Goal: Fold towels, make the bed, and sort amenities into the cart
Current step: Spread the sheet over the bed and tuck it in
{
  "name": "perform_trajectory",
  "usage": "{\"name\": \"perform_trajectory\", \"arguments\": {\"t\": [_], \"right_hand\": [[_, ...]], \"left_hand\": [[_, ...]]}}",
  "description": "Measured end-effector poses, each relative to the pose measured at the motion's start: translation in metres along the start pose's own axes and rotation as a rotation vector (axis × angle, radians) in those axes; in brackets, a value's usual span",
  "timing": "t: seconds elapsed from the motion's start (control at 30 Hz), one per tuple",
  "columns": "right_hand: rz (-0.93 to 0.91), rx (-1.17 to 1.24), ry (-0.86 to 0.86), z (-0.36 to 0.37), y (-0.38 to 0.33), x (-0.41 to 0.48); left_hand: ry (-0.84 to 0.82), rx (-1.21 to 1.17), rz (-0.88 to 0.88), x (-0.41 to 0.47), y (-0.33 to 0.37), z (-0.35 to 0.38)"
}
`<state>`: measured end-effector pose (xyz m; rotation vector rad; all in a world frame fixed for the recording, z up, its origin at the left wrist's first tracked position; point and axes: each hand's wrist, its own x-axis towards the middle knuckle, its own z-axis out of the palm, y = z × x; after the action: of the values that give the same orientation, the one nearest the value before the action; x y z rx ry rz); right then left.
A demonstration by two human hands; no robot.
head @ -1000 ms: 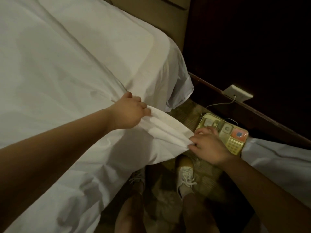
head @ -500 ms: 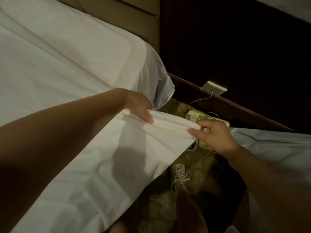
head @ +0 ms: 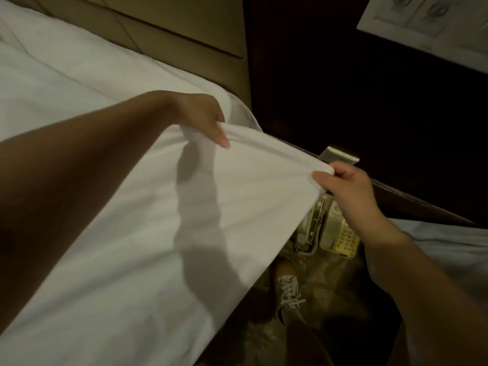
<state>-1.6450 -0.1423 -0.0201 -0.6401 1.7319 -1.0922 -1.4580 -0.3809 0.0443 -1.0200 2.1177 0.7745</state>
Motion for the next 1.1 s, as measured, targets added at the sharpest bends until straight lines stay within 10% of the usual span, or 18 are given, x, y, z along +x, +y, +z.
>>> {"name": "perform_trajectory", "arguments": {"t": [0.1,0.37,0.8,1.1], "right_hand": [[-0.029,-0.044,0.055,0.0,0.006,0.015],[0.147,-1.085,-0.179,0.042,0.045,0.027],[-0.709,-1.037,-0.424,0.259,-0.155,-0.181],[-0.848,-1.117,-0.617,0.431,-0.103,-0.39]], "left_hand": [[0.165,0.089,-0.01,0.016,0.003,0.006],[0.484,0.294,-0.224,-0.005,0.011,0.135],[0.711,-0.296,-0.794,-0.331,-0.033,0.221],[0.798,-0.6,-1.069,-0.52,-0.121,0.4]]}}
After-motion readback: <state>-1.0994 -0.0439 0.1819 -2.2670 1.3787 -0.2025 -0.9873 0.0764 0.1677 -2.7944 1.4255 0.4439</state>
